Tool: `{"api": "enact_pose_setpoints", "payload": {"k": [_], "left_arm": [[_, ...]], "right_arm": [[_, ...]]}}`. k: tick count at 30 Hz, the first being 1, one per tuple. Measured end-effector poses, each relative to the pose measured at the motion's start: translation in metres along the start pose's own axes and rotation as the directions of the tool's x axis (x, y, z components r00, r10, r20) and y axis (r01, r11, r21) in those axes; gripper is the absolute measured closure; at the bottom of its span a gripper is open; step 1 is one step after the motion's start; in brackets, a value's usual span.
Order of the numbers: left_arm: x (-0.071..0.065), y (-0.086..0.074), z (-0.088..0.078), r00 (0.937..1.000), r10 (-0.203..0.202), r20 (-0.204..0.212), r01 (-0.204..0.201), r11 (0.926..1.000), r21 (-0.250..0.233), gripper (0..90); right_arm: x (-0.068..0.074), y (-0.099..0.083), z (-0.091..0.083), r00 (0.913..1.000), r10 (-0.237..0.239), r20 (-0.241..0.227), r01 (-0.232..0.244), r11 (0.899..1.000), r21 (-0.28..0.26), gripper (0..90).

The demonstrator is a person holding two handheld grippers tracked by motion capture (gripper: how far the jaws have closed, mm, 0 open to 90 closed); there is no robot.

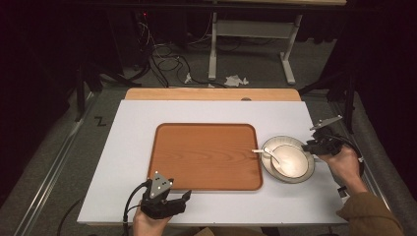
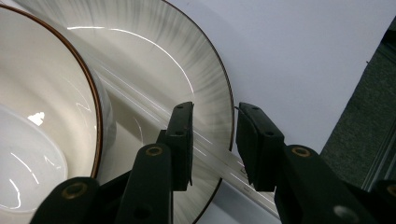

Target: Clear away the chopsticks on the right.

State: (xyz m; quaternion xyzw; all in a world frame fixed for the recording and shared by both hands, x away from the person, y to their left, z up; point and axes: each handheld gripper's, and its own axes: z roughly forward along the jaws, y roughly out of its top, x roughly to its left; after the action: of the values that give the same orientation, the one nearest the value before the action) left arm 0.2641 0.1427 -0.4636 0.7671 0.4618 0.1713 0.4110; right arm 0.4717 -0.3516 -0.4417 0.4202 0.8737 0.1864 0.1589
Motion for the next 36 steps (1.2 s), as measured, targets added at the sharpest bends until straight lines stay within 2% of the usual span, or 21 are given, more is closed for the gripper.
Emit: {"api": "enact_pose_setpoints", "payload": {"k": [6,13,16,18,21,25,28,33,36], "left_arm": [[0.001,0.0,-0.001,1.0,-0.01,0.0,0.01,0.9999,-0.006,30.0],[0.0,0.0,-0.001,1.0,-0.001,-0.002,0.001,1.0,-0.005,29.9],[0.0,-0.001,-0.001,1.0,-0.003,-0.001,0.003,1.0,-0.008,29.9],[0.0,-0.001,-0.002,1.0,-0.002,-0.001,0.002,1.0,-0.008,29.9],[0.0,0.0,-0.002,1.0,0.0,-0.002,0.0,1.0,-0.005,29.9],[0.0,0.0,-0.001,1.0,-0.001,-0.002,0.001,1.0,-0.005,29.9],[0.0,0.0,-0.001,1.0,-0.001,-0.001,0.001,1.0,-0.006,29.9],[0.0,0.0,-0.001,1.0,-0.002,0.0,0.002,1.0,-0.006,29.9],[0.001,0.0,-0.001,1.0,-0.005,0.002,0.005,1.0,-0.007,29.8]], "right_arm": [[0.0,0.005,0.003,0.9999,-0.004,-0.012,0.004,1.0,0.019,67.7],[0.003,0.006,0.008,0.9993,-0.017,-0.034,0.019,0.999,0.041,65.9],[0.002,0.006,0.008,0.9991,-0.016,-0.041,0.017,0.999,0.037,67.3],[0.002,0.005,0.007,0.9986,-0.009,-0.052,0.011,0.999,0.044,71.4],[0.003,0.004,0.006,0.9985,-0.022,-0.05,0.025,0.998,0.05,75.2],[0.002,0.003,0.007,0.9985,-0.015,-0.053,0.017,0.999,0.042,74.8],[0.003,0.004,0.009,0.9985,-0.026,-0.048,0.028,0.998,0.051,74.2],[0.006,0.007,0.014,0.9981,-0.038,-0.049,0.041,0.997,0.066,77.4],[0.007,0.007,0.016,0.9977,-0.043,-0.053,0.046,0.997,0.057,79.1]]}}
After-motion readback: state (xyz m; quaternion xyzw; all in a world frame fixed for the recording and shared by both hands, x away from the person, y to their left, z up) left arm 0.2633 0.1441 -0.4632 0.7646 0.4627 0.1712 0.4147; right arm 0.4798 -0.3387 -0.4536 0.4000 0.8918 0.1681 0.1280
